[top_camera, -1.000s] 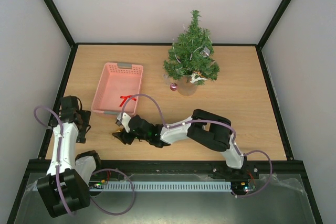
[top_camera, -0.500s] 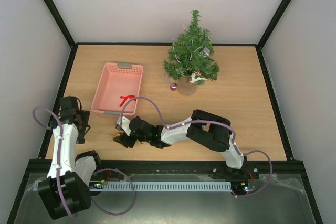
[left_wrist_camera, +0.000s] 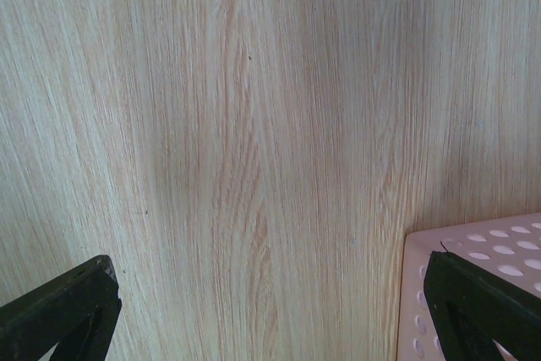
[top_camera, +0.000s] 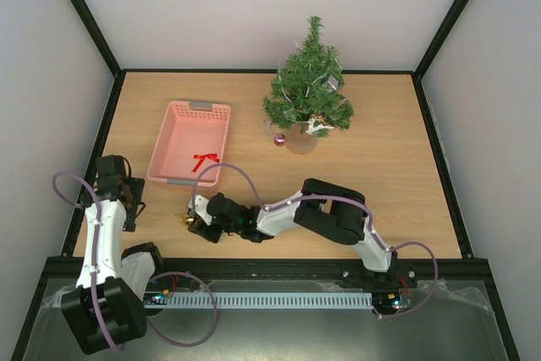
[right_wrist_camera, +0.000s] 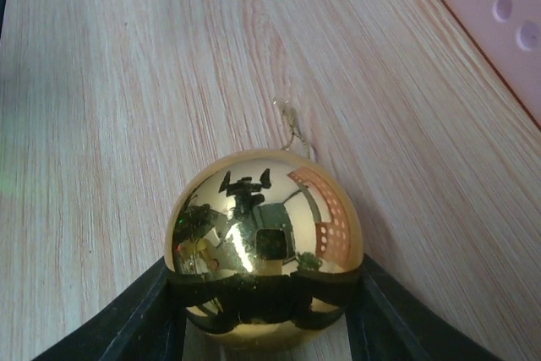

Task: Decorate the small christmas tree
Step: Pick up the decoration item from the center of the board.

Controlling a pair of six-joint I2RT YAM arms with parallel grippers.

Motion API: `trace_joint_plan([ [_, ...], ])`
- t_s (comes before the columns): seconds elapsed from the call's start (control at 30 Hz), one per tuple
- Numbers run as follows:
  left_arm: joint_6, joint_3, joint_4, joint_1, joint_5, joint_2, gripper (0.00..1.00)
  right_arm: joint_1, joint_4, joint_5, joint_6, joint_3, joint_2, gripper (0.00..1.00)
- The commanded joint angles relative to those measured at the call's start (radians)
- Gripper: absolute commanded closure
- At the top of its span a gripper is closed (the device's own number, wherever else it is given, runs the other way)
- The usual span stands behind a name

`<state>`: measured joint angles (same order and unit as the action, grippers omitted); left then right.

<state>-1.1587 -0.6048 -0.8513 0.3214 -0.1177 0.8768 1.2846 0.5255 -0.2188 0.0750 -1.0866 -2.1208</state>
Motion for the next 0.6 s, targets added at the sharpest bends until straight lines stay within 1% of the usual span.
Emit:
trace_joint_plan([
  [0.0, 0.028, -0.029, -0.005, 0.007, -0.011, -0.010, 0.01, 0.009, 0.010, 0.026, -0.017, -0.006, 0.003, 0.57],
  [0.07, 0.037, -0.030, 0.005, 0.005, -0.003, -0.009, 0.01, 0.009, 0.020, 0.022, -0.020, 0.001, 0.007, 0.56],
  [0.13, 0.040, -0.029, 0.008, 0.005, 0.006, -0.009, 0.01, 0.009, 0.016, 0.017, -0.032, -0.009, 0.005, 0.49],
  [0.2, 0.042, -0.029, 0.008, 0.005, 0.011, -0.007, 0.01, 0.009, 0.010, 0.016, -0.045, -0.020, -0.001, 0.47],
  [0.57, 0.044, -0.022, 0.009, 0.004, 0.014, -0.010, 0.01, 0.009, 0.008, 0.020, -0.081, -0.049, -0.009, 0.47],
])
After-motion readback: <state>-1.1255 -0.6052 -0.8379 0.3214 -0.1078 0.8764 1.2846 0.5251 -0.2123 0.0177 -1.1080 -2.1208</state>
